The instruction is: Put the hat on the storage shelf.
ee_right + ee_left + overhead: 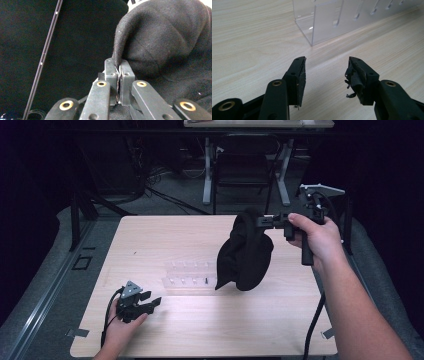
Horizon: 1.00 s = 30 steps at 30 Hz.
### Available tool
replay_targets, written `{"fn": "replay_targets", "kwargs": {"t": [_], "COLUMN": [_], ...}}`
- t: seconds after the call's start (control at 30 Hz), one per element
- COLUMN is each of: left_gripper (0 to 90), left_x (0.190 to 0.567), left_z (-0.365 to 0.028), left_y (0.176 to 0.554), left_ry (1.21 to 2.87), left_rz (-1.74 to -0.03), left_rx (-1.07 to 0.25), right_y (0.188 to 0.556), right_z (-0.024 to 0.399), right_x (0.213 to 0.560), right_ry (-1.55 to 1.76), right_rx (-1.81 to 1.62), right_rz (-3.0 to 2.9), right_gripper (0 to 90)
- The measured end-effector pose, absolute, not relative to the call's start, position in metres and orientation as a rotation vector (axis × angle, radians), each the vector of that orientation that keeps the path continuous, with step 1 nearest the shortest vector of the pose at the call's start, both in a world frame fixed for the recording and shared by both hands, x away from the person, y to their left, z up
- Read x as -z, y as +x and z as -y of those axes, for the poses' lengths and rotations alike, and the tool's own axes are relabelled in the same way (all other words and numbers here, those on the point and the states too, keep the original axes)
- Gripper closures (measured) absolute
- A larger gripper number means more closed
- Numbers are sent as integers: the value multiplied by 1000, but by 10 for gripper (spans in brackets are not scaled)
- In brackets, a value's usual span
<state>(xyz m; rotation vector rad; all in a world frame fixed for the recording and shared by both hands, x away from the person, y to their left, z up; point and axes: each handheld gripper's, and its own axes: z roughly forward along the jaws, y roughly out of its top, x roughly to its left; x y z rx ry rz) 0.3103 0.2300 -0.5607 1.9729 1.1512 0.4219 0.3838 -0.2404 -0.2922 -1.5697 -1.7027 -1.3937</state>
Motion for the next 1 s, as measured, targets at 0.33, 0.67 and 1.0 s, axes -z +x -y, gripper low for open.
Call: {"fn": "replay_targets", "kwargs": {"t": [0.33,0.67,1.0], "left_gripper": [490,488,489], "left_x": [561,559,559], "left_z": [-230,-229,-226], "left_y": [311,311,310], "left_ry": [1970,1975,1976], "left_rz": [-1146,-1143,-1128], "left_rx": [-423,-416,-428], "right_y": [396,408,417], "right_z": [224,213,205], "right_x": [293,302,311], "right_ry": [-1559,-1573,-1600], "right_rx": [1397,1397,1386], "right_rz": [1716,1718,1729], "right_gripper": [880,880,879]}}
